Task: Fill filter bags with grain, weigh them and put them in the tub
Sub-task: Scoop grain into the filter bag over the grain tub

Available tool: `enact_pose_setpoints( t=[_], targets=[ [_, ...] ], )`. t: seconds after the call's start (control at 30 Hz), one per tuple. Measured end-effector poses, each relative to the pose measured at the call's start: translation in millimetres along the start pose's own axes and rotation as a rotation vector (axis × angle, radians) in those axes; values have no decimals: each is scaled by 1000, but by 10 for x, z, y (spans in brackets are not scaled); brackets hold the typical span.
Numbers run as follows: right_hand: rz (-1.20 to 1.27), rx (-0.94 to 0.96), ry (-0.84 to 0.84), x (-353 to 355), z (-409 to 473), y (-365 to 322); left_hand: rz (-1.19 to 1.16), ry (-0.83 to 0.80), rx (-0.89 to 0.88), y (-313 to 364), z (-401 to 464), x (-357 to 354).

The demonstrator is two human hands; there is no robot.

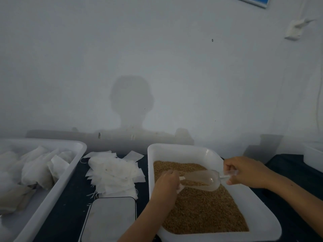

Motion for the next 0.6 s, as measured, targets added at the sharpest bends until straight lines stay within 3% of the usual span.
enact_pose_setpoints(
  t=[0.13, 0.3, 0.47, 0.6],
  targets=[
    [374, -2, -96, -168, -80, 26, -36, 45, 11, -28, 3, 11],
    [569, -86, -134, -398, -102, 83, -162, 94, 75, -111, 17, 44],
    [485, -222, -115, -730, 82, 2, -364, 155, 146, -191, 34, 117],
    [367, -172, -142, -980, 282, -276, -448, 214, 187, -232, 25, 173]
  ],
)
Point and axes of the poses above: each hand's wrist, its own z-axis towards the middle knuckle, its own x-axis out of the back of the hand, y = z × x, the point moved 6 cm from there along z, towards the middle knuckle, and after that the axes turned 14 degrees about -z, right-handed, at the moved point
